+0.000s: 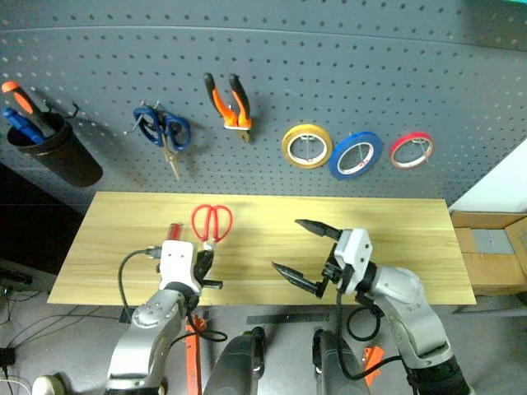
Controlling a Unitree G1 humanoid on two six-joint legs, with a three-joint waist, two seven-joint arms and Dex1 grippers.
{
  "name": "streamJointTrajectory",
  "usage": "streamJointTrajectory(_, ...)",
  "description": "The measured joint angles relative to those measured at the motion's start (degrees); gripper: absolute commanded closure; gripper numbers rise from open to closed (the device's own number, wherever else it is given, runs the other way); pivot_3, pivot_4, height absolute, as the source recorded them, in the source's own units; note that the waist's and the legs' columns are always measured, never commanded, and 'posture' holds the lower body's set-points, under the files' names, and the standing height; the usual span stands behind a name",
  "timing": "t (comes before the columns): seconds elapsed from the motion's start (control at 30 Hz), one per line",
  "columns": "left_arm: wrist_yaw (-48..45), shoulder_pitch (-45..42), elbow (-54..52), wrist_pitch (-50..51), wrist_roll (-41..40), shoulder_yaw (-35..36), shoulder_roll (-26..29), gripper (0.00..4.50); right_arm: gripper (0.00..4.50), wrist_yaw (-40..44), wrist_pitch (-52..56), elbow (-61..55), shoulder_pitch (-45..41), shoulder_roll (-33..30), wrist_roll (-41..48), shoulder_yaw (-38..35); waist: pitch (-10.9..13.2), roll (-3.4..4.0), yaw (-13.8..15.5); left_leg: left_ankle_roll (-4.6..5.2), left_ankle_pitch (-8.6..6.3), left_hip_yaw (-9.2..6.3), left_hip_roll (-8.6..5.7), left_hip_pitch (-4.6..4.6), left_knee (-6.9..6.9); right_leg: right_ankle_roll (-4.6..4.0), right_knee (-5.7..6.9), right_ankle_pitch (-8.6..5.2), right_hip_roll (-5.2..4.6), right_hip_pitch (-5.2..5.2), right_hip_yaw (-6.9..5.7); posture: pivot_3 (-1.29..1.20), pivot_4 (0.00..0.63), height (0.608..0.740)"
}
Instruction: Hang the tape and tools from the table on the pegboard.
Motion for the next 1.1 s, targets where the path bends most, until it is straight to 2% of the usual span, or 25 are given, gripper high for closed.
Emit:
streamJointTrajectory(0.17, 0.1, 6.1, -5.9, -15.2, -1.3, 2.2, -2.3, 4.28, 0.00, -1.6, -0.1, -2.3, 0.1, 2.7, 5.5, -2.6, -0.2, -0.04, 0.1, 0.00, 0.00, 0.01, -0.02, 0.00, 0.04, 0.00, -0.01, 0.00, -0.01, 0.01, 0.01, 0.12, 0.233, 0.740)
streamJointTrajectory(0.27, 0.0, 5.2, -6.4, -18.9, -2.5, 3.4, -2.5, 4.28, 0.00, -3.3, 0.0, -2.8, -0.4, 3.0, 6.1, -3.5, -0.5, -0.11, 0.1, 0.01, 0.00, -0.01, -0.05, -0.01, 0.05, 0.00, 0.00, 0.00, 0.01, 0.01, -0.05, 0.13, 0.216, 0.740)
streamJointTrajectory(0.5, 1.5, -1.9, -5.8, -19.4, -3.5, 5.4, -2.6, 4.28, 0.00, -5.3, -0.4, -2.8, -3.9, 4.8, 6.0, -3.4, -1.8, -0.34, 0.2, 0.01, 0.01, -0.02, -0.09, -0.04, 0.08, 0.02, 0.00, 0.01, 0.04, 0.04, -0.08, 0.13, 0.179, 0.740)
streamJointTrajectory(0.8, 0.1, -16.2, 8.4, -20.8, -5.0, 6.8, -0.8, 4.28, 0.00, -6.0, -0.7, -0.8, -7.0, 6.0, 4.7, -3.2, -3.4, -0.62, 0.2, -0.01, 0.03, -0.03, -0.08, 0.06, 0.18, 0.00, 0.05, 0.02, 0.11, 0.32, -0.39, 0.11, 0.161, 0.740)
streamJointTrajectory(1.1, -2.5, -19.2, 14.3, -19.7, -4.9, 6.0, 1.0, 4.28, 0.00, -7.4, -0.6, -0.9, -6.7, 5.8, 3.4, -3.2, -4.3, -0.61, 0.1, -0.07, 0.08, -0.18, -0.06, 0.19, 0.23, -0.01, 0.09, 0.03, 0.10, 0.60, -0.65, 0.07, 0.160, 0.740)
